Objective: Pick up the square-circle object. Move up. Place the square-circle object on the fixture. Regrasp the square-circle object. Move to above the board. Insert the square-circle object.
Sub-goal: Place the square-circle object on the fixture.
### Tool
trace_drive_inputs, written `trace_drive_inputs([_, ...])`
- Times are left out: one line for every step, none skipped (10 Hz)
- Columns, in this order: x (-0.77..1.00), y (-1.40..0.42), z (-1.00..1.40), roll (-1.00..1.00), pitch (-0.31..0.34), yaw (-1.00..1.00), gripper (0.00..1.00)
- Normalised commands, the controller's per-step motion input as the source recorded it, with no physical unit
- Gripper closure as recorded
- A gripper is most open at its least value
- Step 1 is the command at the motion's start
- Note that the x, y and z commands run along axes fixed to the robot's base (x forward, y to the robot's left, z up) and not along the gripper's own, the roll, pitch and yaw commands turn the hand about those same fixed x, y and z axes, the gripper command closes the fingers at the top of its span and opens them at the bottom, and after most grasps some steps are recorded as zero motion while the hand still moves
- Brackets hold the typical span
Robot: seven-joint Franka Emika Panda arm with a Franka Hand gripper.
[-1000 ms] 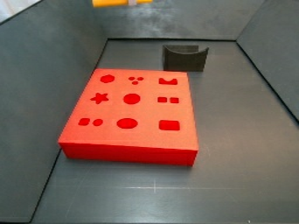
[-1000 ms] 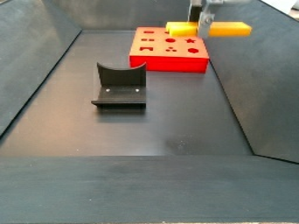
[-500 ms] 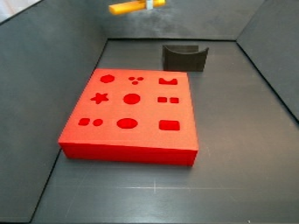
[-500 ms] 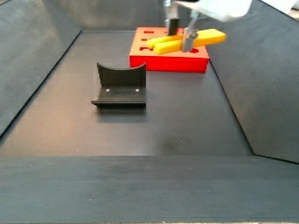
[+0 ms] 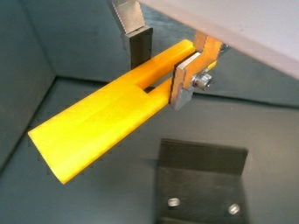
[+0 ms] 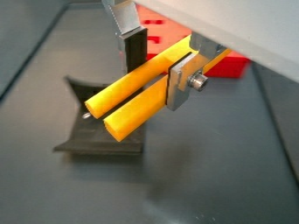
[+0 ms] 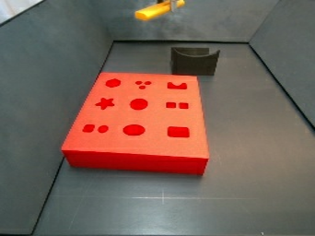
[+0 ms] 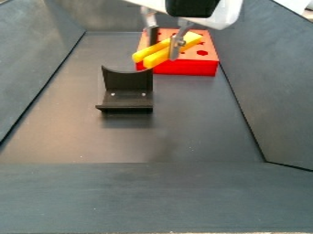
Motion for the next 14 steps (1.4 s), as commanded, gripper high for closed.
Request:
trace_drive_inputs([0.72,0.02,-0.03,-0.03,0.06,1.0,1.0])
trace_drive_inputs([0.58,0.01,-0.02,-0.04,0.077,1.0,1.0])
trace_drive_inputs([0.51,0.0,-0.02,-0.04,0.088,1.0,1.0])
trace_drive_inputs([0.86,-1.0,0.41,-1.0,0.081,0.71,1.0])
trace_drive_inputs([0.81,-1.0,0.41,-1.0,0.085,0.65,1.0])
trace_drive_inputs([0.59,-0.61,0.23,-1.0,0.119,0.58,1.0])
trace_drive_inputs([0.5,-0.41,0.14,-1.0,0.137,0.57,1.0])
trace_drive_inputs([0.4,-0.18,0.05,-1.0,0.171,0.55,1.0])
trace_drive_inputs([0.29,-0.07,0.03,-1.0,0.231,0.49,1.0])
trace_drive_inputs([0.16,0.0,0.01,-1.0,0.301,0.41,1.0])
trace_drive_inputs([0.11,0.01,0.0,-1.0,0.333,0.37,1.0])
trace_drive_inputs([0.06,0.02,0.0,-1.0,0.385,0.26,1.0])
trace_drive_inputs([0.06,0.03,-0.01,-0.8,0.363,0.1,1.0])
trace_drive_inputs([0.08,0.04,-0.01,-0.64,0.336,-0.01,1.0])
